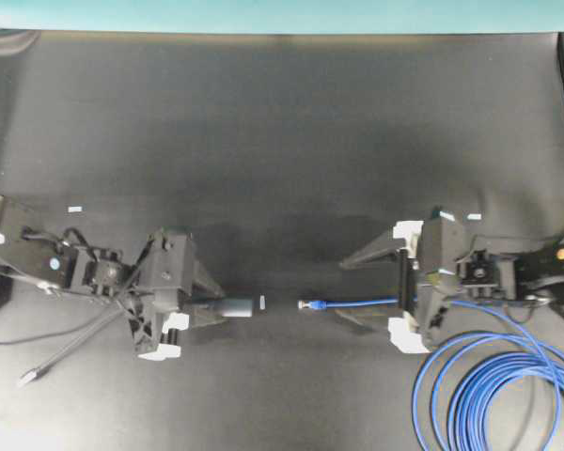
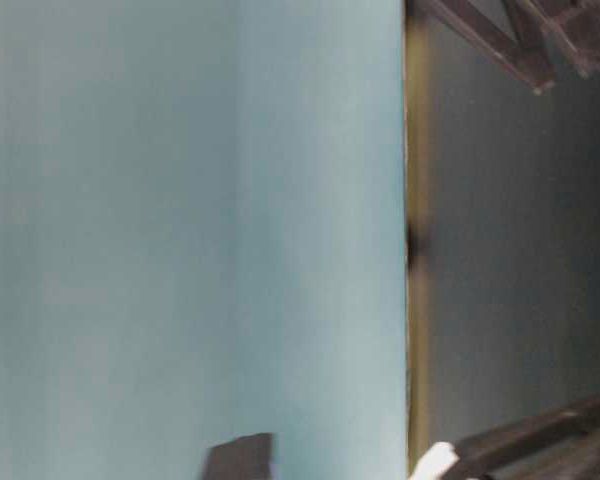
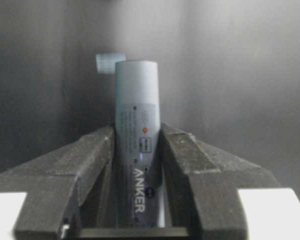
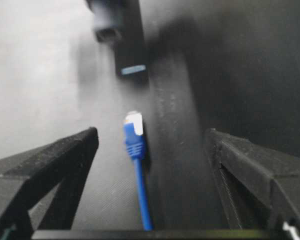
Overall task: Insert the LAN cable into the hub.
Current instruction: 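Lower the right gripper over the blue cable's plug end and close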
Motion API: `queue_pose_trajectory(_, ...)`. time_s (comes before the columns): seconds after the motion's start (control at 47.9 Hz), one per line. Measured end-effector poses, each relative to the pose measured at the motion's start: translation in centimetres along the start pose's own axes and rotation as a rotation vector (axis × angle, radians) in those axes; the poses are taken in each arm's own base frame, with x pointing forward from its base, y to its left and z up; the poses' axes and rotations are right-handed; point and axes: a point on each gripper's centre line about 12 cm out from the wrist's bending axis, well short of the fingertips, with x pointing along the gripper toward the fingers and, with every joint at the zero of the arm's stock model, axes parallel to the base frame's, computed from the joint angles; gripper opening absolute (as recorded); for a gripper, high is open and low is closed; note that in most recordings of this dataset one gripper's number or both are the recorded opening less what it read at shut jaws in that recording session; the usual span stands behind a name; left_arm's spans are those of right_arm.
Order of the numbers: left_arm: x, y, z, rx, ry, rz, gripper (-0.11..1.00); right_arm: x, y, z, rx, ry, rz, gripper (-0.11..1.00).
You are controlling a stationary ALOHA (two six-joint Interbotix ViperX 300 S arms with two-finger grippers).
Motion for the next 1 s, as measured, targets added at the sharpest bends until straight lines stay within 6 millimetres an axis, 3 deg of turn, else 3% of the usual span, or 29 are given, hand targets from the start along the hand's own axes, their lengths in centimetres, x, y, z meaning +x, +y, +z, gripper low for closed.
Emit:
queue_pose_trajectory(0.292,-0.5,0.0,1.0,-0.003,-0.009,0.002,0.28,2.4,0.3,-1.9,-0.014,0.029,-0.004,0.82)
queue_pose_trajectory(1.003,-0.5,0.0,1.0,-0.005,-0.002,0.004,0.28,4.0,0.7,-3.7,-0.018,0.118,-0.01,0.77)
